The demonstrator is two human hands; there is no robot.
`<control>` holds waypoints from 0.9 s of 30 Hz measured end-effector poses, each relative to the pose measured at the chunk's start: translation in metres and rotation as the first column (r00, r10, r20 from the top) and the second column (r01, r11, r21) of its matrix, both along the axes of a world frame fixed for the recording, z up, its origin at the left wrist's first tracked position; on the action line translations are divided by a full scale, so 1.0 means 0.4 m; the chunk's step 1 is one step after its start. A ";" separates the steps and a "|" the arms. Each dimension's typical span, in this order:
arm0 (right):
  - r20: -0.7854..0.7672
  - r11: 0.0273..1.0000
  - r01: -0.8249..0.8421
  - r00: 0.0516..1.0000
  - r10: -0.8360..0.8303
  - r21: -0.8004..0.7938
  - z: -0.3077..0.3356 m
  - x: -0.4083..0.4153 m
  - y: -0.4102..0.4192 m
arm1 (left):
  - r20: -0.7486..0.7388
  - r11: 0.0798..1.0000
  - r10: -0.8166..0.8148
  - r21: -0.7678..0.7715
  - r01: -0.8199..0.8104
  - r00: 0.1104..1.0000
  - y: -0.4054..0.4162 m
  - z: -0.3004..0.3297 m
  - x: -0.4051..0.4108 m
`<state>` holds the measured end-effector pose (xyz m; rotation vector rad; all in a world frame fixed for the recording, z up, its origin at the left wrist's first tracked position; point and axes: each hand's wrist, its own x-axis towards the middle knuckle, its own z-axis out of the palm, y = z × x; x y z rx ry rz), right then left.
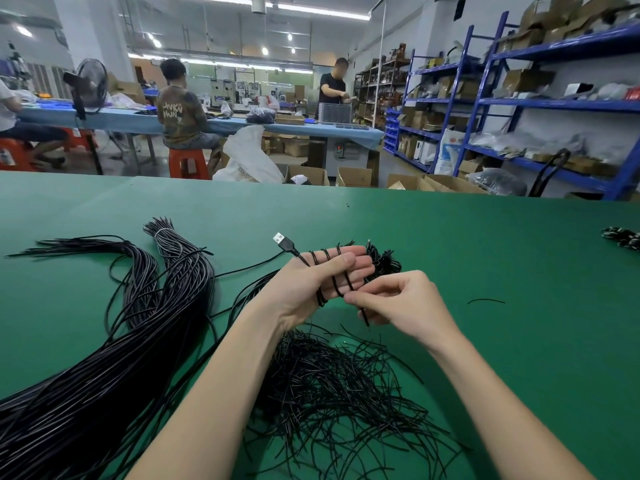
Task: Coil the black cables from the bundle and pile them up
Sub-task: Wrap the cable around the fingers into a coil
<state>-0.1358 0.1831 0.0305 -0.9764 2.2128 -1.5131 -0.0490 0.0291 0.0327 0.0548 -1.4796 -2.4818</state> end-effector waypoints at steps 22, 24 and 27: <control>-0.037 0.927 -0.374 0.926 0.375 0.017 0.129 -0.037 0.001 | 0.062 0.909 -0.280 -0.305 0.285 0.958 0.027 0.002 0.027; -0.105 0.887 -0.433 0.886 0.451 0.157 0.144 -0.015 -0.037 | 0.067 0.876 -0.314 -0.365 0.316 0.947 0.041 0.003 0.029; -0.174 0.899 -0.399 0.887 0.428 0.178 0.156 -0.013 -0.064 | 0.088 0.856 -0.356 -0.368 0.363 0.930 0.045 0.007 0.034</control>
